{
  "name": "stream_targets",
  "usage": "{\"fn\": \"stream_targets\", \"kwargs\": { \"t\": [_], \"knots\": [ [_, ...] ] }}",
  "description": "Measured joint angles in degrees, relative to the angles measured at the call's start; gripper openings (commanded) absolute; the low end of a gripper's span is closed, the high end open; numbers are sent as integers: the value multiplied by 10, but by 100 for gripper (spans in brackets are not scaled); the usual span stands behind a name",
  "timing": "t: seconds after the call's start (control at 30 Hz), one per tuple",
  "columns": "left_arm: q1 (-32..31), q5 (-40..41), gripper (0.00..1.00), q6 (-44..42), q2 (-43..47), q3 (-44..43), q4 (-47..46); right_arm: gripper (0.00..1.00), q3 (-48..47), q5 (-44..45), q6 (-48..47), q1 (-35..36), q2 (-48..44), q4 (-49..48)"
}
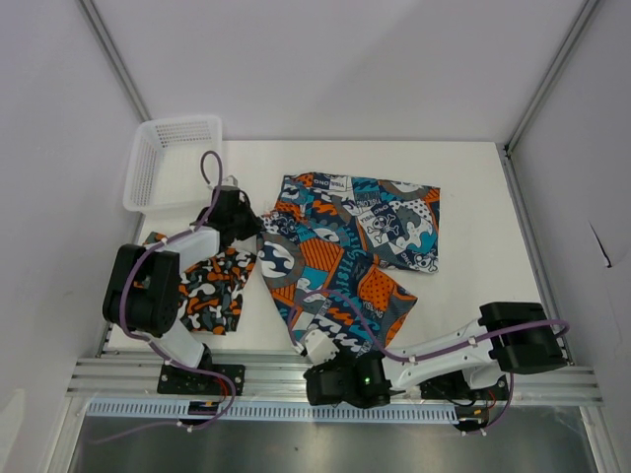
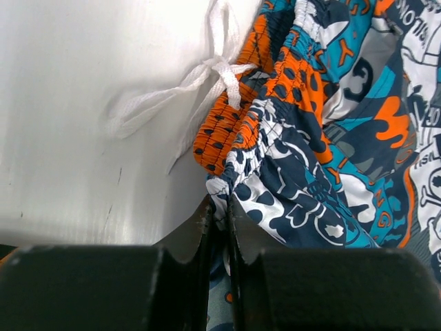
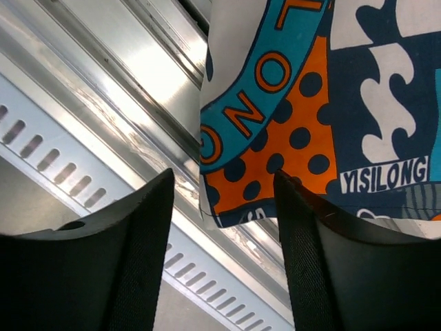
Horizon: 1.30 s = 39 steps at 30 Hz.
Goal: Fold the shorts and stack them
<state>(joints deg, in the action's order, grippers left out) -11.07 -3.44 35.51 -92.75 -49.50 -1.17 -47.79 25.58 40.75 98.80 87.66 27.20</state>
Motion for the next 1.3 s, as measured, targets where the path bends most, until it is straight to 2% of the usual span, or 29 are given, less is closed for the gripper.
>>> {"fn": "stream_targets", "kwargs": {
  "t": [0.07, 0.1, 0.17, 0.4, 0.6, 0.7, 0.73, 0.8, 0.83, 0.97, 1.13, 1.3],
  "knots": [
    [-2, 4, 15, -2, -2, -3, 7, 36, 0, 0, 0, 2, 0, 7],
    [-2, 6, 15, -4, -4, -6, 11, 21, 0, 0, -2, 2, 0, 12],
    [-4, 12, 17, -10, -8, -12, 21, 0, 0, 1, -4, 5, 0, 20],
    [-23, 55, 24, -37, -27, -50, 77, 0, -2, 9, -16, 36, -31, 42],
    [-38, 85, 32, -49, -26, -50, 98, 0, -8, 53, 19, 44, -177, 140],
    [-41, 94, 57, -58, -22, -50, 113, 0, -7, 74, 48, 42, -285, 191],
    [-43, 97, 72, -61, -19, -50, 119, 0, -7, 80, 57, 42, -325, 205],
    [-45, 99, 85, -64, -12, -50, 128, 0, -6, 88, 74, 42, -397, 228],
    [-46, 99, 88, -62, -7, -50, 130, 0, -5, 91, 80, 42, -424, 236],
    [-46, 95, 91, -56, 22, -41, 130, 0, 1, 99, 99, 42, -472, 261],
    [-45, 76, 91, -39, 69, 9, 106, 0, 2, 99, 112, 42, -439, 280],
    [-35, 31, 86, -5, 91, 72, 71, 0, 8, 97, 120, 42, -419, 284]
  ]
}}
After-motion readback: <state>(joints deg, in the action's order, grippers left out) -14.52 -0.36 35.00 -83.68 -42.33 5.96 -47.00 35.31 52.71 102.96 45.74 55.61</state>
